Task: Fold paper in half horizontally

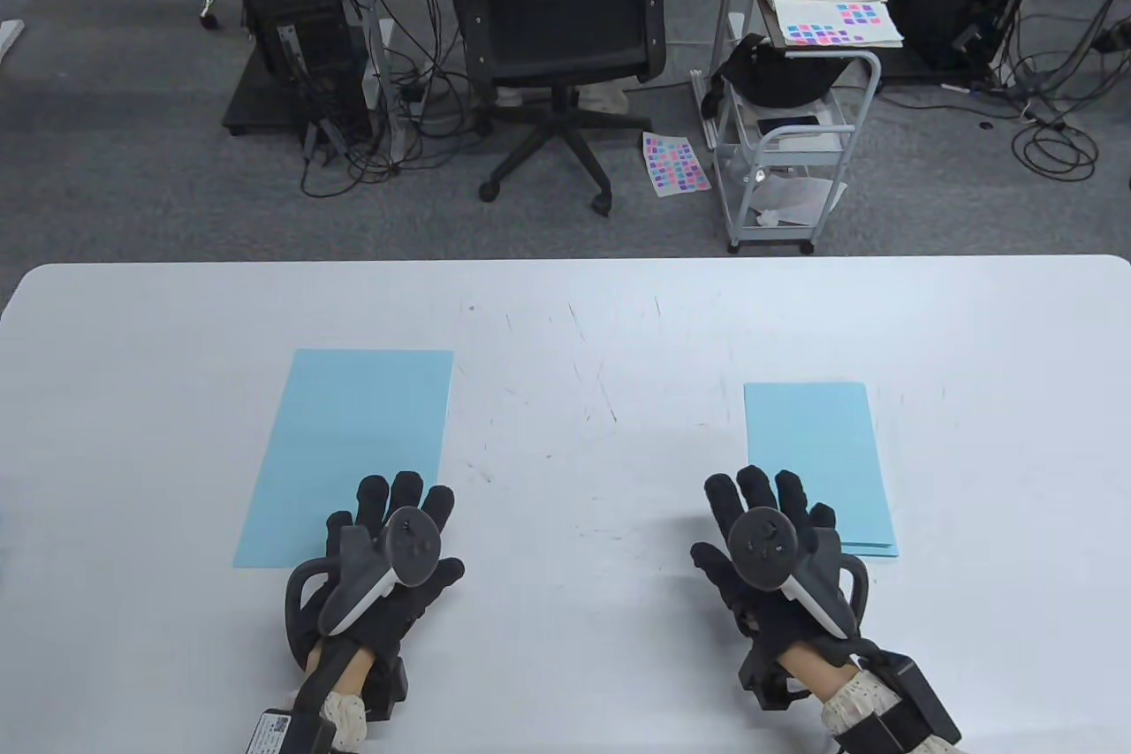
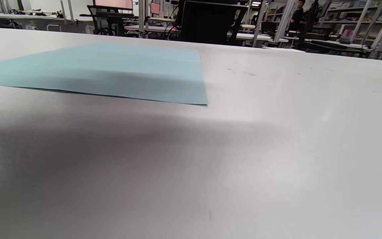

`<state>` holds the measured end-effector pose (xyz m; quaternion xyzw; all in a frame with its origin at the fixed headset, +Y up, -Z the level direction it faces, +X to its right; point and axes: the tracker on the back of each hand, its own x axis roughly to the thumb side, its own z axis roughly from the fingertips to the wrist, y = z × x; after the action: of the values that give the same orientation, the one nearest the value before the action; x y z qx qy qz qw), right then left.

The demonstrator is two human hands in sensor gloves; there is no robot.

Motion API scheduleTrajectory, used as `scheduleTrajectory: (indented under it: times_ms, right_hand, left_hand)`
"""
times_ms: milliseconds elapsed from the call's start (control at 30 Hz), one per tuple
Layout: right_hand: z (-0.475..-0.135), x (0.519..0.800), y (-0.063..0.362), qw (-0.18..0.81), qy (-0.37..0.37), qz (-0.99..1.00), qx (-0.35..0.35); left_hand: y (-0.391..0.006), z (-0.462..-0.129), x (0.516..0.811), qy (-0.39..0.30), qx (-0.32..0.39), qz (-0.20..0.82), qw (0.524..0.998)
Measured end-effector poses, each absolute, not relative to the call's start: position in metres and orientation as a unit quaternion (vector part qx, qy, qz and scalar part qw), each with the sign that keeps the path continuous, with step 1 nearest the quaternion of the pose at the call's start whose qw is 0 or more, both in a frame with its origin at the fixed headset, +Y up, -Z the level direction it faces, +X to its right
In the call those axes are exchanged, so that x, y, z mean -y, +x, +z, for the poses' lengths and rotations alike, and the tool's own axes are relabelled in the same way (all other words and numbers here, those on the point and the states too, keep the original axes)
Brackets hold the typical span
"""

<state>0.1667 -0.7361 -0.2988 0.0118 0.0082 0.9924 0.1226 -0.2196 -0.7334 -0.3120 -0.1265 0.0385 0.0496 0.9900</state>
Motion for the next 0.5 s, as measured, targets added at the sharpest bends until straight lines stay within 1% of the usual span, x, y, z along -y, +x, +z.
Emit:
scheduleTrajectory:
  times_ms: [167,267,400,500]
  right_hand:
    - [-0.295,0.738,0.163,0.114,0.029,0.993,-0.002]
    - [-0.296,0.741,0.163,0.132,0.039,0.99,-0.006]
    - [-0.298,0.745,0.166,0.126,0.032,0.991,-0.015]
    - [-0.299,0.746,0.168,0.123,0.027,0.992,-0.02]
  left_hand:
    - [-0.241,-0.336,0.73,-0.15,-0.061,0.054,0.985]
    - [-0.256,-0.353,0.732,-0.173,-0.077,0.05,0.981]
    - [-0.273,-0.372,0.738,-0.203,-0.099,0.044,0.973]
    - [-0.285,-0.383,0.748,-0.233,-0.116,0.027,0.965]
